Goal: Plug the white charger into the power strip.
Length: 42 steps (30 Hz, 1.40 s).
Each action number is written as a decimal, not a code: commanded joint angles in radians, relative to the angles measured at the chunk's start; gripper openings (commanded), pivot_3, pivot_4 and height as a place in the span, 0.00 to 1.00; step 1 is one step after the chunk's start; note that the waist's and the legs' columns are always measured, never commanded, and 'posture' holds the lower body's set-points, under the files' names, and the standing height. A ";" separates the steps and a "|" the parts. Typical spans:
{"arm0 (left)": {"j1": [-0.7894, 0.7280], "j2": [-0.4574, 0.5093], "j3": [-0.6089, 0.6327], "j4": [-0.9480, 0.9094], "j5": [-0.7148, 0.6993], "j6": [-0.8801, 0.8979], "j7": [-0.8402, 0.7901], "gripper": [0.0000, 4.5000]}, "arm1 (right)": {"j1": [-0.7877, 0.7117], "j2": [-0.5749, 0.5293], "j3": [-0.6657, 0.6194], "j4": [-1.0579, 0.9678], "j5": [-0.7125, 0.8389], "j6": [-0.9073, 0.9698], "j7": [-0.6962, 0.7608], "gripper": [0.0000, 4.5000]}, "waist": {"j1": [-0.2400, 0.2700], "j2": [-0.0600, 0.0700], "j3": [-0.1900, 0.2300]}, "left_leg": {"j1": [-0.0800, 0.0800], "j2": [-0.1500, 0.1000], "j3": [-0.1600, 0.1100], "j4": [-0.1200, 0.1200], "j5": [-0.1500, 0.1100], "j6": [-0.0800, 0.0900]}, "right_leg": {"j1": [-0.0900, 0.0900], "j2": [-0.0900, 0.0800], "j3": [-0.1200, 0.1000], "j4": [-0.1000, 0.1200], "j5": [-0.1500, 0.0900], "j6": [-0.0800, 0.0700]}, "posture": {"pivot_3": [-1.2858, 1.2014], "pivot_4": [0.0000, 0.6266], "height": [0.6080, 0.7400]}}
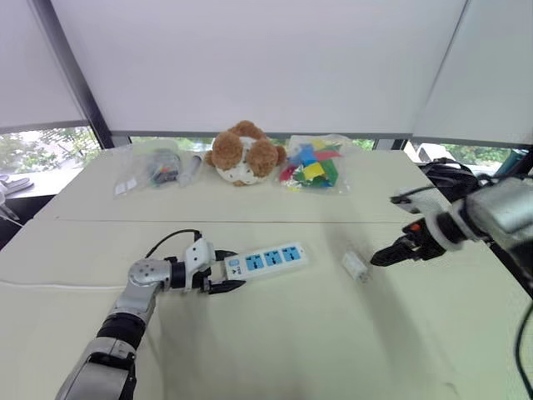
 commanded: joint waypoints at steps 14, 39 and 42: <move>0.178 -0.011 -0.048 -0.180 0.040 0.087 0.085 0.67 | -0.261 0.434 0.055 0.839 -0.489 -0.379 0.287 1.00 | 0.003 0.004 -0.001 | 0.001 0.000 0.000 0.002 0.000 0.000 | -0.001 0.000 -0.002 0.007 0.000 0.000 | 0.52 0.24 0.99; 0.198 -0.042 -0.052 -0.215 0.059 0.102 0.195 0.67 | -0.186 0.514 -0.075 0.883 -0.742 -0.465 0.316 0.17 | 0.007 0.007 -0.002 | 0.002 -0.002 -0.001 0.008 0.000 -0.001 | 0.003 -0.001 -0.002 0.009 0.000 0.000 | 0.52 0.24 0.99; 0.196 -0.047 -0.055 -0.212 0.059 0.104 0.190 0.67 | -0.174 0.485 -0.038 0.868 -0.752 -0.519 0.358 0.17 | 0.009 0.007 -0.002 | 0.002 -0.002 -0.001 0.010 0.000 -0.001 | 0.004 -0.001 -0.003 0.009 0.000 0.000 | 0.52 0.24 0.99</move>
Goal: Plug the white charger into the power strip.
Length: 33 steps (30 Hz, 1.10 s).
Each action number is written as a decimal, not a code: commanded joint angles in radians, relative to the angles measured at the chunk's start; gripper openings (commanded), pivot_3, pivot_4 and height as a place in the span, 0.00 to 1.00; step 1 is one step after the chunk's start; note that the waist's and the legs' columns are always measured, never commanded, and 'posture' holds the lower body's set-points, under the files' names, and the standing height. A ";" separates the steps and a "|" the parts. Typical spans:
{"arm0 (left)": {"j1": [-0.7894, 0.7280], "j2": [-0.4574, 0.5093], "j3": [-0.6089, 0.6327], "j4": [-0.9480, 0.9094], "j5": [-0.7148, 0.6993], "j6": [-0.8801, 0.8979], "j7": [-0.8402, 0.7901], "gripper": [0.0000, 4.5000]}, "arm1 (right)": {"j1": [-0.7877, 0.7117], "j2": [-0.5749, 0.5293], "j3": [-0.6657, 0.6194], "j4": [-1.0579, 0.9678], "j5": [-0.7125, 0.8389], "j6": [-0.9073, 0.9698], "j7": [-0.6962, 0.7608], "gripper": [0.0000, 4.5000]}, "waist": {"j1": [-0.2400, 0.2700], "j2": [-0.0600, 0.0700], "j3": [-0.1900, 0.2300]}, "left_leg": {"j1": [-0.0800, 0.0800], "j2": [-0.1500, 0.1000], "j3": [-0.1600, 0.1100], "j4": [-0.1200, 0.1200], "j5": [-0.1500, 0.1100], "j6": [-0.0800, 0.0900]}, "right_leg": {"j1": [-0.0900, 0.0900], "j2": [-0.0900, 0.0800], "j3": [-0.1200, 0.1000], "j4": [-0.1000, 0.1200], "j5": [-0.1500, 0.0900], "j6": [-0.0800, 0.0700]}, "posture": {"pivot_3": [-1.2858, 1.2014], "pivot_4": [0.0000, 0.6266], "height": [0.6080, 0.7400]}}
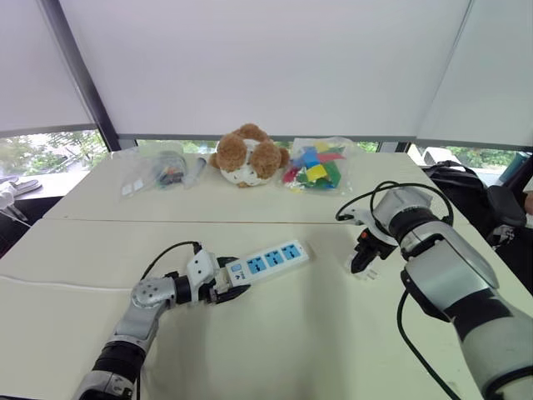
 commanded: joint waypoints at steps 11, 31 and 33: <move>-0.032 -0.033 -0.064 0.092 0.058 0.008 -0.032 0.67 | 0.255 -0.342 0.134 -0.655 0.156 0.043 0.040 0.17 | 0.004 0.003 -0.001 | 0.000 -0.001 -0.003 0.003 0.000 0.000 | 0.004 -0.001 -0.002 -0.001 0.000 0.000 | 0.52 0.24 0.99; -0.040 -0.056 -0.062 0.137 0.067 -0.005 -0.041 0.67 | 0.241 -0.379 0.145 -0.719 0.151 0.118 0.040 0.94 | 0.006 0.004 -0.001 | 0.002 -0.004 -0.004 0.004 0.000 0.000 | 0.007 -0.004 -0.003 -0.003 -0.001 0.001 | 0.52 0.24 0.99; -0.039 -0.059 -0.062 0.139 0.068 -0.006 -0.038 0.67 | 0.231 -0.378 0.157 -0.700 0.158 0.105 0.040 0.94 | 0.006 0.004 -0.001 | 0.002 -0.004 -0.004 0.004 0.000 0.000 | 0.007 -0.004 -0.003 -0.003 -0.001 0.001 | 0.52 0.24 0.99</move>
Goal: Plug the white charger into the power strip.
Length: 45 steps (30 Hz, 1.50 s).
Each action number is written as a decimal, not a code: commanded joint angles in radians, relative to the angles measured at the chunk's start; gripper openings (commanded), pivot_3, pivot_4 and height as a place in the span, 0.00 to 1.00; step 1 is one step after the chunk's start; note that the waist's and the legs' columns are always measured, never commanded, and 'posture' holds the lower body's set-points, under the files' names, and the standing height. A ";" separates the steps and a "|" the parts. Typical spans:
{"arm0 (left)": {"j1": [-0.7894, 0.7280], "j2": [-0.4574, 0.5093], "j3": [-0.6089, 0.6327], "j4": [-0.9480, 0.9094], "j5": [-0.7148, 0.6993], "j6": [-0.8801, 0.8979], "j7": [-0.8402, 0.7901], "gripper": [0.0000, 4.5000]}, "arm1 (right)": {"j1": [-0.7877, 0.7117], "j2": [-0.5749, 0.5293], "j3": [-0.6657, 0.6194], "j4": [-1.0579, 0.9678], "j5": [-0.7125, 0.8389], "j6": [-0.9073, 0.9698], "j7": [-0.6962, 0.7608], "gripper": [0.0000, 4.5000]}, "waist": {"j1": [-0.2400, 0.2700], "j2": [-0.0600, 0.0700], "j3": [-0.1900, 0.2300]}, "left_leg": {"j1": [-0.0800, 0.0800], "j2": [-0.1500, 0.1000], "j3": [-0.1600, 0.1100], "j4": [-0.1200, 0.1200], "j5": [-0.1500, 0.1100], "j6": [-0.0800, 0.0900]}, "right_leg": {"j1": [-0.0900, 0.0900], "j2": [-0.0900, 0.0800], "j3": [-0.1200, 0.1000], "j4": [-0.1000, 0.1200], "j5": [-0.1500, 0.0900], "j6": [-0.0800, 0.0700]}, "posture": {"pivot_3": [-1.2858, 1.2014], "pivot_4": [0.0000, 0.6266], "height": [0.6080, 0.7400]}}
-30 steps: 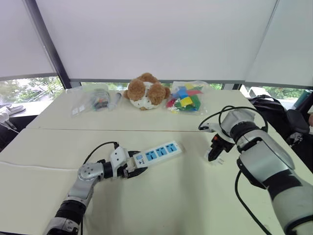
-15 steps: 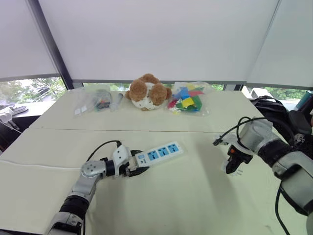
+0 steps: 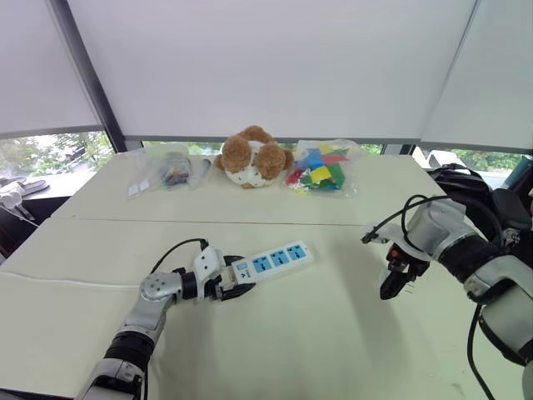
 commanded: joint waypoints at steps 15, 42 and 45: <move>0.030 -0.022 -0.061 0.065 0.062 0.002 0.014 0.67 | -0.050 -0.082 0.089 -0.105 0.156 0.054 0.002 0.94 | 0.007 0.000 0.000 | 0.000 -0.001 0.000 0.000 0.000 0.000 | 0.000 -0.001 0.000 0.000 0.000 0.000 | 0.52 0.24 0.99; -0.002 -0.030 -0.057 0.131 0.073 -0.032 0.016 0.67 | 0.054 -0.146 0.076 -0.282 0.177 0.099 0.002 0.15 | 0.017 0.000 -0.001 | 0.000 -0.003 0.000 0.000 0.000 0.000 | 0.000 -0.003 0.000 -0.001 -0.001 0.000 | 0.52 0.24 0.99; -0.001 -0.030 -0.056 0.131 0.074 -0.031 0.017 0.67 | 0.068 -0.152 0.066 -0.304 0.179 0.101 0.002 0.26 | 0.017 0.000 -0.002 | 0.000 -0.003 -0.001 0.000 0.000 0.000 | 0.001 -0.003 0.000 -0.001 -0.002 -0.001 | 0.52 0.24 0.99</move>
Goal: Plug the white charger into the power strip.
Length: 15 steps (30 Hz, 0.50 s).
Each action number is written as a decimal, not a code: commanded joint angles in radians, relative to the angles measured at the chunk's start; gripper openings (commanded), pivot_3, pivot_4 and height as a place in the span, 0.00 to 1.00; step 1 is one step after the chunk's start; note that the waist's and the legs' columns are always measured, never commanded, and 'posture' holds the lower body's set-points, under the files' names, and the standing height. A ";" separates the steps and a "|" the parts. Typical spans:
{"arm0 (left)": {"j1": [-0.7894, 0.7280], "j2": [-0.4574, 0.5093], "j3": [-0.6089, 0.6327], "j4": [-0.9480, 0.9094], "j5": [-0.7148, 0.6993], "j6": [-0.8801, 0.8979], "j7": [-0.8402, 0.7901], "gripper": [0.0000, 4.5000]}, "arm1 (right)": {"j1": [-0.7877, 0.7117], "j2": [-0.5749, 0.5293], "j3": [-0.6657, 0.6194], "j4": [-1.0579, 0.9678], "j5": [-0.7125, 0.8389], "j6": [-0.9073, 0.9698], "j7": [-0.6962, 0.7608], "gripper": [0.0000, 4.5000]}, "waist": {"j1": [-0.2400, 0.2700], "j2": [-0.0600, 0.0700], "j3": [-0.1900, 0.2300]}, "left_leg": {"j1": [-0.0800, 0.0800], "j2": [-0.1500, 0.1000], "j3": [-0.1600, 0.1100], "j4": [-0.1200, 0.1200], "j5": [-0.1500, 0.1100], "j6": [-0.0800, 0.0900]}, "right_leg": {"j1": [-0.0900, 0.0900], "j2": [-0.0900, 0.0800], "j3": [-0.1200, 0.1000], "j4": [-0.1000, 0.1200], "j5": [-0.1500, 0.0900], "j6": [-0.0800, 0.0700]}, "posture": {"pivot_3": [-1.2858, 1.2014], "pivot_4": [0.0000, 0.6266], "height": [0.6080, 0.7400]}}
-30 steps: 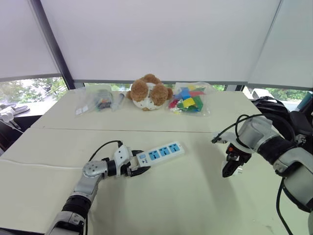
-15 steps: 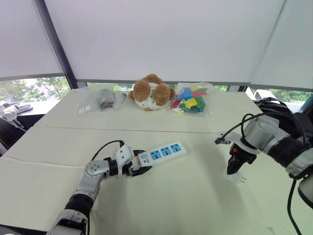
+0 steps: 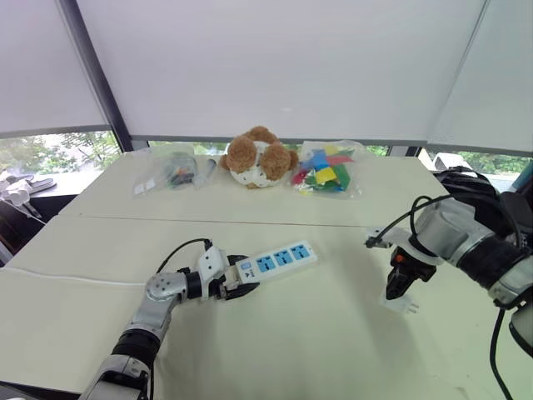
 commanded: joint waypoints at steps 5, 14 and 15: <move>0.024 -0.004 -0.052 0.059 0.066 0.020 0.012 0.67 | 0.036 0.000 -0.020 -0.028 -0.014 0.026 0.008 0.81 | -0.001 0.001 0.000 | -0.001 -0.001 0.000 0.000 0.000 0.000 | -0.001 -0.001 0.000 0.000 0.000 0.000 | 0.52 0.24 0.99; 0.021 -0.006 -0.052 0.068 0.067 0.016 0.013 0.67 | 0.046 0.009 -0.029 -0.034 -0.023 0.047 0.008 0.78 | -0.001 0.002 -0.001 | -0.001 -0.001 0.000 0.000 0.000 0.000 | -0.001 -0.001 0.000 0.000 0.000 0.000 | 0.52 0.24 0.99; 0.021 -0.006 -0.052 0.068 0.067 0.016 0.013 0.67 | 0.048 0.013 -0.032 -0.034 -0.026 0.052 0.008 0.68 | -0.001 0.002 -0.001 | -0.001 -0.001 0.000 0.000 0.000 0.000 | -0.001 -0.001 0.000 0.000 0.000 0.000 | 0.52 0.24 0.99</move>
